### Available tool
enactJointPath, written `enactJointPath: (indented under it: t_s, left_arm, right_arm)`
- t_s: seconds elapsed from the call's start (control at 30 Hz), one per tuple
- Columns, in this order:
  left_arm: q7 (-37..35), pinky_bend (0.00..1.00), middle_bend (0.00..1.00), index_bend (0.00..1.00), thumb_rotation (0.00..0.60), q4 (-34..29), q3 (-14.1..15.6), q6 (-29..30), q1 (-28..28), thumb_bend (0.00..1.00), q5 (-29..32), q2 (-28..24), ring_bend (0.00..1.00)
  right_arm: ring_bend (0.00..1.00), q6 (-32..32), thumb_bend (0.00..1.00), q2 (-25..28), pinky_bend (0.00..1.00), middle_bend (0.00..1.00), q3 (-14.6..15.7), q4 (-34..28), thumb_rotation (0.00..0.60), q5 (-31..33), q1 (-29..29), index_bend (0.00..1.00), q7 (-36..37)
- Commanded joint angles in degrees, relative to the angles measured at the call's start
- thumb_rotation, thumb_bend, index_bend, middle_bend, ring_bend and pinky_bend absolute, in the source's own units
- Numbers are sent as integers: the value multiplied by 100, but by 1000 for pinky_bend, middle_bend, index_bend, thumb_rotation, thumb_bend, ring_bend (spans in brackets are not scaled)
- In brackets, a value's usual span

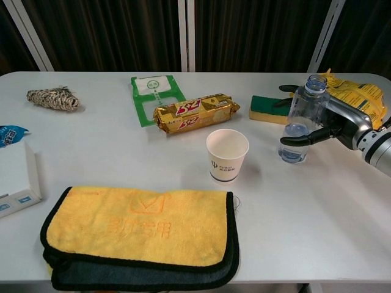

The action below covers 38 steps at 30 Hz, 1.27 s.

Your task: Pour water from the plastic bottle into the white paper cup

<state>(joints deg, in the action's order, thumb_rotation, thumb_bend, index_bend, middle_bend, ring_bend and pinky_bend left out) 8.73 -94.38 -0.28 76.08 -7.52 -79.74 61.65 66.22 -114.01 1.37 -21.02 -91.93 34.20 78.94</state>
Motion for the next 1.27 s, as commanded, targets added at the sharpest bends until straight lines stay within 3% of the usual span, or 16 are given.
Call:
enactJointPath:
  t_s: [0.03,0.23,0.37,0.6,0.8,0.9,0.97,1.1,1.27]
  left_arm:
    - [7,133,120,144,489,-8,1,-1,-3,52,-4,1,32]
    - [46,133,120,144,489,-32,5,9,-2,52,-9,-3,32]
    - [67,133,120,145,488,-58,-1,49,1,51,-35,1,32]
    - [109,133,120,145,488,-73,22,49,-2,52,-72,24,32]
    - [116,133,120,145,488,-109,15,121,13,52,-116,29,32]
    - [119,133,120,145,488,-126,11,167,31,51,-126,23,32]
    - [108,133,120,145,490,-119,4,208,39,51,-156,30,32]
    - [-16,133,106,145,485,67,-49,518,75,52,-420,166,32]
    - [-67,133,101,145,483,181,-91,726,103,51,-566,252,32]
  right_arm:
    - [0,105,3,165,3,11,79,-132,600,-82,-27,0,-178]
    - [0,388,0,696,0,0,99,-722,600,-123,-119,0,-865]
    - [0,175,0,1476,0,0,247,-1631,600,-181,-136,0,-1692]
    - [0,-104,0,3242,0,0,103,-4223,600,463,-509,0,-4515]
    - [0,625,0,4390,0,0,-40,-6025,600,978,-1111,0,-6793]
    - [0,1319,2,4552,0,0,-168,-6429,600,1382,-1572,0,-7984]
    - [0,1659,3,4574,0,0,-212,-6555,600,1576,-1827,0,-8400]
    - [0,2182,8,4609,0,0,-223,-6596,600,1689,-2294,0,-8533]
    - [0,2367,11,4667,0,0,-206,-6595,600,1582,-2543,0,-8498]
